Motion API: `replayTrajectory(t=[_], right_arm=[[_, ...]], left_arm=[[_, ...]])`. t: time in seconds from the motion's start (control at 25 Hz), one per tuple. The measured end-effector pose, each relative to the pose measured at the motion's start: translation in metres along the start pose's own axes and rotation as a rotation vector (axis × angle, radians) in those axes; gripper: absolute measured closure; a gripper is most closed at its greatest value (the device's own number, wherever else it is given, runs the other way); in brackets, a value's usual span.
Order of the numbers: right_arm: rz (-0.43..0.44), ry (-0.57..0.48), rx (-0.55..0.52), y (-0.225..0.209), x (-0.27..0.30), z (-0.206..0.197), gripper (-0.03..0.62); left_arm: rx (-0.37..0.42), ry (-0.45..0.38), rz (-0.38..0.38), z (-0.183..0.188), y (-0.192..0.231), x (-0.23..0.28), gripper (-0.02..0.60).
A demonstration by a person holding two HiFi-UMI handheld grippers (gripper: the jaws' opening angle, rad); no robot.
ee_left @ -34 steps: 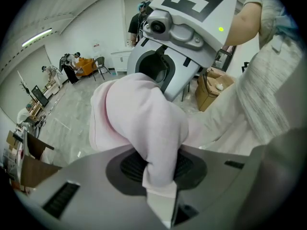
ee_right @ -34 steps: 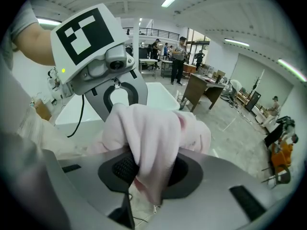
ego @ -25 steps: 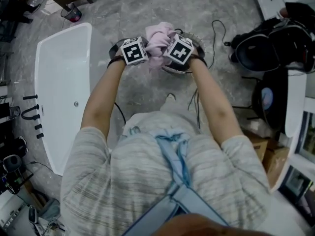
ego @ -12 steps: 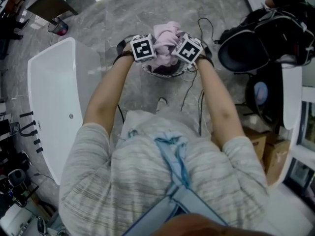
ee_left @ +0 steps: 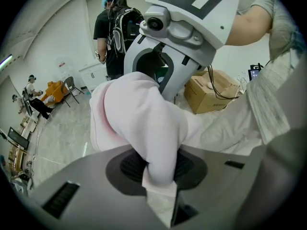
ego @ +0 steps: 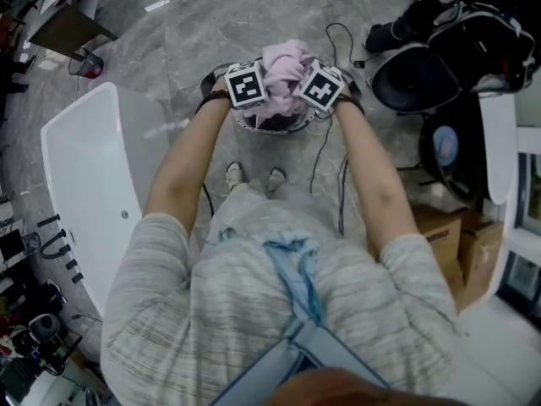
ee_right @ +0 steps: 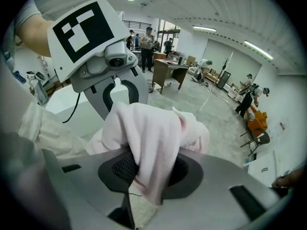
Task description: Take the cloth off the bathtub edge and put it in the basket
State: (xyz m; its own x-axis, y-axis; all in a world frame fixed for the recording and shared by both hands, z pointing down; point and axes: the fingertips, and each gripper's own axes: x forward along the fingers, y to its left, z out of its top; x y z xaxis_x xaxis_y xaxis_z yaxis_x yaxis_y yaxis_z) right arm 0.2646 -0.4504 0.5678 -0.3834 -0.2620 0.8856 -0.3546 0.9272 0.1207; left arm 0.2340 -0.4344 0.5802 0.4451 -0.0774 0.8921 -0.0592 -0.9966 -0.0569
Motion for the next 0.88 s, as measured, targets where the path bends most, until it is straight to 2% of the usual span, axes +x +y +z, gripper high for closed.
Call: replayTrajectory(t=[0.24, 0.36, 0.48, 0.72, 0.88], right_arm=[[-0.014, 0.039, 0.038, -0.014, 0.006, -0.013, 0.467], [-0.013, 0.054, 0.072, -0.019, 0.011, -0.015, 0.465], [-0.013, 0.072, 0.09, -0.021, 0.017, -0.019, 0.465], [-0.015, 0.1, 0.12, -0.025, 0.03, -0.025, 0.465], [0.0, 0.131, 0.18, -0.024, 0.038, -0.041, 0.459]], left_arm=[[-0.002, 0.062, -0.035, -0.007, 0.004, 0.017, 0.48], [0.022, 0.043, -0.007, 0.0, 0.016, 0.018, 0.477], [0.003, 0.086, -0.005, -0.012, 0.018, 0.028, 0.468], [-0.024, 0.086, 0.023, -0.022, 0.029, 0.034, 0.448], [-0.054, 0.09, 0.06, -0.029, 0.039, 0.033, 0.445]])
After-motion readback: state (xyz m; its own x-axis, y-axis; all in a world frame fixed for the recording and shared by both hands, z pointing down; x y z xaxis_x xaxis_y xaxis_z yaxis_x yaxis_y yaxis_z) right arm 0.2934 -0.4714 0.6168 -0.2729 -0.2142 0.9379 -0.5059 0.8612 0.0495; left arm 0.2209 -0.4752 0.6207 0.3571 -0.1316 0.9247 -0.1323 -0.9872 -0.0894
